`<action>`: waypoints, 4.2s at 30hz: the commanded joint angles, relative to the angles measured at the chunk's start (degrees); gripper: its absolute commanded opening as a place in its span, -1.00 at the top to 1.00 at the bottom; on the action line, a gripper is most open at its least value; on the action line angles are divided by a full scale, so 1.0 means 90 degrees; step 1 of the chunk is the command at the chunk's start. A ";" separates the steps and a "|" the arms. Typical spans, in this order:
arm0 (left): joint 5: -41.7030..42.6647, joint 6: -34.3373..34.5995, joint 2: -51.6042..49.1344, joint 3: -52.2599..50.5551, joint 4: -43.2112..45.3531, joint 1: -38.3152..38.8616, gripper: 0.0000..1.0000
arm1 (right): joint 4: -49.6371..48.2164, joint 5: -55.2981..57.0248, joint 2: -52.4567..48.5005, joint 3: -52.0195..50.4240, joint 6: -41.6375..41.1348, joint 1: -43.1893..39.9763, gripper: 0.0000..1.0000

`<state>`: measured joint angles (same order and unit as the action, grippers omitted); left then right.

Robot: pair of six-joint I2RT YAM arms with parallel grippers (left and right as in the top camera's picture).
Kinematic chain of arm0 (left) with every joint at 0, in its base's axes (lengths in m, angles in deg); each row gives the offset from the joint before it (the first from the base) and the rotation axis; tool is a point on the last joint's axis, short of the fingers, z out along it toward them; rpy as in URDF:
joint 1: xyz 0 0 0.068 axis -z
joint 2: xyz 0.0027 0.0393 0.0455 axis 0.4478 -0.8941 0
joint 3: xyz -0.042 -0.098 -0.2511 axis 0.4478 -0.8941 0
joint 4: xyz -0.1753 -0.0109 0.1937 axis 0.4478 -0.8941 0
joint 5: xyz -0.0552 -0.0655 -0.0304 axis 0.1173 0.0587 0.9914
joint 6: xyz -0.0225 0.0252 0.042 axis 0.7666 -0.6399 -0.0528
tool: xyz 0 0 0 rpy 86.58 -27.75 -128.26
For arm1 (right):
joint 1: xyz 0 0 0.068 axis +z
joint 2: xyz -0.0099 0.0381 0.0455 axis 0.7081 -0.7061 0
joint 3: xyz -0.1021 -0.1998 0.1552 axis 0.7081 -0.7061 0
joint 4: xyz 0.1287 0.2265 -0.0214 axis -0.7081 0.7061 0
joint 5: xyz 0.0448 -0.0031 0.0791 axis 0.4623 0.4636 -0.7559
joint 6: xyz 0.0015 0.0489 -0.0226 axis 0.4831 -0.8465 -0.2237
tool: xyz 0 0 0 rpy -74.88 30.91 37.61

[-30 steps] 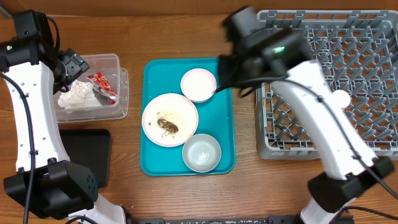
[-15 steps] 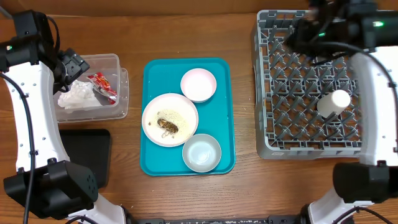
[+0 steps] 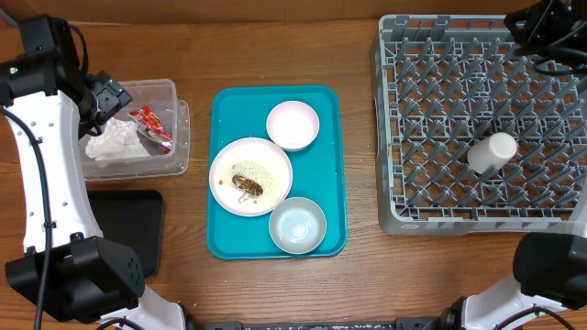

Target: Sort waste into correct bins and load items into the dishwasher

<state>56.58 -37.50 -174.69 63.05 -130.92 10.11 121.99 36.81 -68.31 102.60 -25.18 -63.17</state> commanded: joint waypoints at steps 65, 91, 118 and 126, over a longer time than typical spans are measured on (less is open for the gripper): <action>-0.0090 0.0083 0.0192 0.0046 0.0002 0.0044 -1.00 | -0.2018 0.4527 -0.3570 -0.0500 -0.3232 0.6363 0.16; -0.0090 0.0083 0.0192 0.0046 0.0002 0.0044 -1.00 | -0.1632 0.4549 -0.3582 -0.0503 -0.3303 0.6416 0.27; -0.0090 0.0083 0.0192 0.0046 0.0002 0.0044 -0.99 | -0.0835 0.4403 -0.3393 0.0690 -0.3247 0.6370 0.92; -0.0090 0.0083 0.0192 0.0046 0.0002 0.0044 -0.99 | 0.0138 0.4396 -0.3007 0.2069 -0.3128 0.5843 0.92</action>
<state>56.58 -37.50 -174.69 63.05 -130.92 10.11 122.09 75.93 -99.48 116.50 -53.90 -7.50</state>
